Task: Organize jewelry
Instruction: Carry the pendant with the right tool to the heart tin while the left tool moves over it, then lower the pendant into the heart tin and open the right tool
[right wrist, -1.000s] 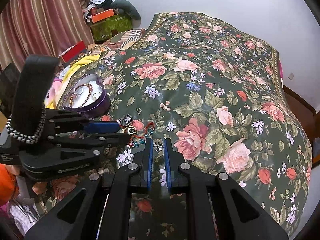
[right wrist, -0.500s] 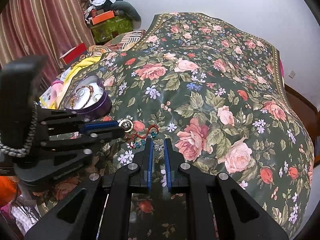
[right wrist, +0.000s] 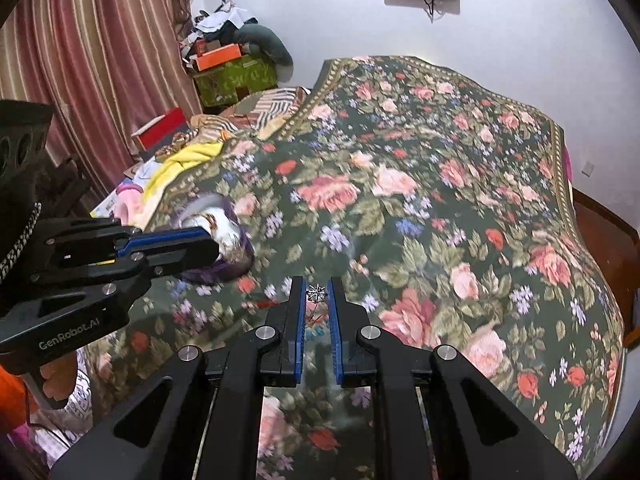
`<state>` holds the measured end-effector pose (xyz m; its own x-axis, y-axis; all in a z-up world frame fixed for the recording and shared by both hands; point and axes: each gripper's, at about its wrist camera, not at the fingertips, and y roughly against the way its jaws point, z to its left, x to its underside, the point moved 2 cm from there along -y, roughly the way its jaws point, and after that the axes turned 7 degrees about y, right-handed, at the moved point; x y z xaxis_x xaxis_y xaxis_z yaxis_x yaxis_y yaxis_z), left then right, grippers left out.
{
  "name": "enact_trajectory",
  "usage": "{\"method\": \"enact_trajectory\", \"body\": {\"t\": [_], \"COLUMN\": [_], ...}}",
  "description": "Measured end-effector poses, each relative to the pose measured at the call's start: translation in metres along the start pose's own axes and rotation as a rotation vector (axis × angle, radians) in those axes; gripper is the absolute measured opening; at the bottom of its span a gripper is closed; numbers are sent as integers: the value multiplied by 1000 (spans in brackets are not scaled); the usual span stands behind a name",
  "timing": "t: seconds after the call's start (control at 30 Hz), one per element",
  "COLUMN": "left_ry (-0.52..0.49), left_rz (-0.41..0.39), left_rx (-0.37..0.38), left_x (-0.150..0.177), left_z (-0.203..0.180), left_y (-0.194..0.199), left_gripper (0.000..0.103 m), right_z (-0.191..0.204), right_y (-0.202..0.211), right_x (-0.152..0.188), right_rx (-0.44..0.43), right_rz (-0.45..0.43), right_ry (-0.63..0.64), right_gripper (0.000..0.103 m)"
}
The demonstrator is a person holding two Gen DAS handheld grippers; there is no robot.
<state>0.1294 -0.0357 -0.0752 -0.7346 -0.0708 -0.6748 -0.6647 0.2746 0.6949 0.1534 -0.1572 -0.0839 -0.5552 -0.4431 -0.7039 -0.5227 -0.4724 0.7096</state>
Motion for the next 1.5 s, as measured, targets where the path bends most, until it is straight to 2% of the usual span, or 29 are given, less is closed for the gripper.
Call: {"method": "enact_trajectory", "body": {"t": [0.47,1.03,1.5], "left_ry": [47,112,175], "left_rz": [33,-75,-65], "left_rx": [-43,-87,-88], "left_x": [19,-4,-1], "left_z": [36,72,108], "left_y": [7,45,37], "left_gripper": [5,4,4], "right_z": [10,32,70], "right_y": [-11,-18,-53], "right_x": [-5,-25,-43], "right_rx": [-19,-66,-143], "right_rz": [8,-27,2], "right_ry": [2,18,49], "right_gripper": [10,10,10]}}
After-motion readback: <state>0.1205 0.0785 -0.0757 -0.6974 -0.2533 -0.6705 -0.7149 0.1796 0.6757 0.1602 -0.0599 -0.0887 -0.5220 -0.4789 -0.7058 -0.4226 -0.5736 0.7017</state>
